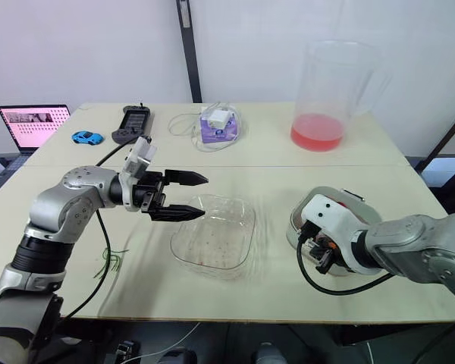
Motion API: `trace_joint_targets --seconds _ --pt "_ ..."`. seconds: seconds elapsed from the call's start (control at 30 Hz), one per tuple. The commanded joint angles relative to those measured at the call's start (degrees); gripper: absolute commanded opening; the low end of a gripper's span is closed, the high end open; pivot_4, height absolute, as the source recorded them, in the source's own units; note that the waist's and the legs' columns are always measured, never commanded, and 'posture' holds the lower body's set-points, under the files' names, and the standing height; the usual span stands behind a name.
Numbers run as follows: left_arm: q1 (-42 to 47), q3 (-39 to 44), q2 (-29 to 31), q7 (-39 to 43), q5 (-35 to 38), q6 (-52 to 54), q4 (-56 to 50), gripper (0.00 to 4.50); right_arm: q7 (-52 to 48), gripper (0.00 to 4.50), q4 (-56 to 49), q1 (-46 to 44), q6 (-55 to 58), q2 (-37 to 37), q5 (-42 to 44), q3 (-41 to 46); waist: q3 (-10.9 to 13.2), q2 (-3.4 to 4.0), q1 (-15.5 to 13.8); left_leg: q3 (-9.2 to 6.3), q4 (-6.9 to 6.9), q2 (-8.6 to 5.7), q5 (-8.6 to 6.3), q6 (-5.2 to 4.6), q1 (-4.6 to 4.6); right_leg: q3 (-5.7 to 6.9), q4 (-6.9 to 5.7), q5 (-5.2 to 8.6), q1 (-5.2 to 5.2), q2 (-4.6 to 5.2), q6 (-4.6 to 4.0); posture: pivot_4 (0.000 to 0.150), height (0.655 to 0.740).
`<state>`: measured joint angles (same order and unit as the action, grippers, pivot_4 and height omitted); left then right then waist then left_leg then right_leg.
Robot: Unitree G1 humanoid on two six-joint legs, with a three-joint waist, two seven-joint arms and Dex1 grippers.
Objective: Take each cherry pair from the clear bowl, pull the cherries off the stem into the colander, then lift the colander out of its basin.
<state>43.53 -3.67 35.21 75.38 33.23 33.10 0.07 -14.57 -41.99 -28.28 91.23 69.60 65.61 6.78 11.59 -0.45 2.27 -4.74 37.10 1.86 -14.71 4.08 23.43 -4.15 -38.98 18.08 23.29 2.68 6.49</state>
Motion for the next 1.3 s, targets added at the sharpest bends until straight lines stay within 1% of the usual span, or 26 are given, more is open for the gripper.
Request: trace_joint_targets --seconds 0.03,0.27,0.47,0.7,0.9,1.13,1.3 --pt "1.7 0.8 -0.1 0.4 0.2 -1.2 0.0 4.5 -3.4 0.19 -1.1 -0.6 -2.2 3.5 -2.1 1.9 0.0 0.0 0.0 0.01 0.0 0.0 0.0 0.0 0.0 0.0 0.0 0.0 0.0 0.0 0.0 0.15 0.7332" --pt "3.2 0.1 -0.7 1.1 -0.7 -2.5 1.7 4.5 -8.1 0.19 -2.0 -1.5 -3.5 5.7 -1.7 3.6 0.0 0.0 0.0 0.01 0.0 0.0 0.0 0.0 0.0 0.0 0.0 0.0 0.01 0.0 0.0 0.15 0.7332" --pt "5.0 -0.7 -2.1 1.7 -2.0 -3.6 4.5 4.5 -10.9 0.19 -1.3 -3.0 -2.1 7.3 1.6 9.0 0.0 0.01 0.0 0.01 -0.01 0.0 0.0 0.0 0.0 0.0 0.0 0.0 0.02 -0.01 0.0 0.15 0.7332" --pt "7.0 -1.1 -2.9 3.4 -2.7 -5.0 7.2 4.5 -10.9 0.19 -1.1 -2.4 -0.7 7.7 3.3 13.7 0.0 0.02 0.1 0.01 -0.01 0.01 0.0 0.0 0.0 0.0 -0.01 0.0 0.02 -0.02 0.0 0.15 0.7332" --pt "8.1 -1.2 -3.4 4.2 -3.2 -6.2 9.1 4.5 -11.2 0.19 -0.6 -2.7 -0.8 9.5 3.7 14.9 0.0 0.02 0.0 0.02 -0.01 0.0 0.0 0.0 0.0 0.0 0.0 0.0 0.02 0.0 0.0 0.15 0.7332" --pt "7.8 -0.5 -3.3 5.2 -2.8 -6.0 9.7 4.5 -13.5 0.19 0.4 -3.3 -1.0 12.4 7.1 18.0 0.0 0.02 0.0 0.02 -0.01 0.0 0.0 0.0 0.0 0.0 -0.01 0.0 0.02 -0.01 0.0 0.15 0.7332" --pt "7.7 -0.4 -2.9 5.5 -2.8 -5.9 9.8 4.5 -13.2 0.19 1.5 -2.4 -1.4 13.3 8.4 19.3 0.0 0.02 0.1 0.03 -0.01 0.01 0.0 0.0 0.0 -0.01 -0.01 0.0 0.02 -0.01 0.0 0.15 0.7332"
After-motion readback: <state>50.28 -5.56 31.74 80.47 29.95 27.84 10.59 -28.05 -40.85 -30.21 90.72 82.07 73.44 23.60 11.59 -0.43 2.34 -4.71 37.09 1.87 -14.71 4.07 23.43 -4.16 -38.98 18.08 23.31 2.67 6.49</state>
